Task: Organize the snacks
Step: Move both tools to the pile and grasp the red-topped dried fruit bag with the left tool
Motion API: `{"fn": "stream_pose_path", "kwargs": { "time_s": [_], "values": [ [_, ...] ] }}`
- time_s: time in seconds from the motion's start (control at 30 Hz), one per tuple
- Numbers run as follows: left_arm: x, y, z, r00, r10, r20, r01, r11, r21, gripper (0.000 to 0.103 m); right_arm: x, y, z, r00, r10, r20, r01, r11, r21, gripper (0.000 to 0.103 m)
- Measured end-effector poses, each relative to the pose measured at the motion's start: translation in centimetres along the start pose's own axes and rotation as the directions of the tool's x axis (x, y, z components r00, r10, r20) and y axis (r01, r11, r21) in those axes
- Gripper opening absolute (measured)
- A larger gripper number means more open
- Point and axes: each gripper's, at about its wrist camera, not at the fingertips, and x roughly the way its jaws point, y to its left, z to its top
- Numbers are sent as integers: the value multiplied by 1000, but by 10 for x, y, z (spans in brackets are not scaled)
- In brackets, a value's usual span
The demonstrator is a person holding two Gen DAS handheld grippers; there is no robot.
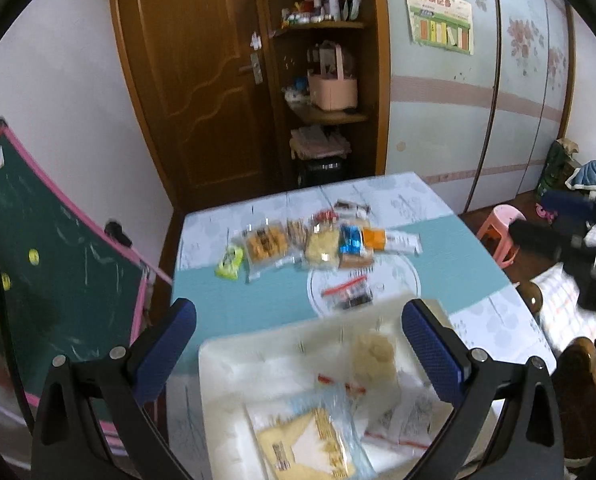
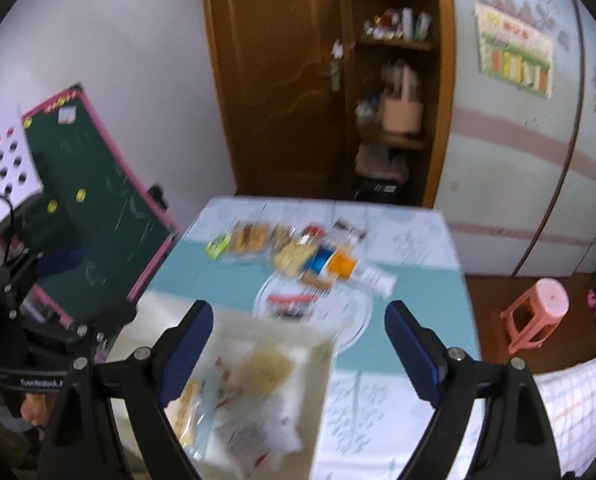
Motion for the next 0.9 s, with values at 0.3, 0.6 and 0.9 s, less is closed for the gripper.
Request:
{"fn": "stream_pose_path", "kwargs": {
  "time_s": [0.3,0.6,0.9],
  "values": [
    [6,-2,95,994,10,109,-10,1000,-3,102,-4,-51,83,988,-109,108,116,992,-58,88],
    [116,-5,146,998,22,-52,-25,998,-52,102,85,-102,127,990,-142,-9,141,987,-80,88],
    [280,-25,81,867,-114,-486,97,993,-60,100,226,-106,70,956,-91,-278,30,976,-218,87]
  ]
}}
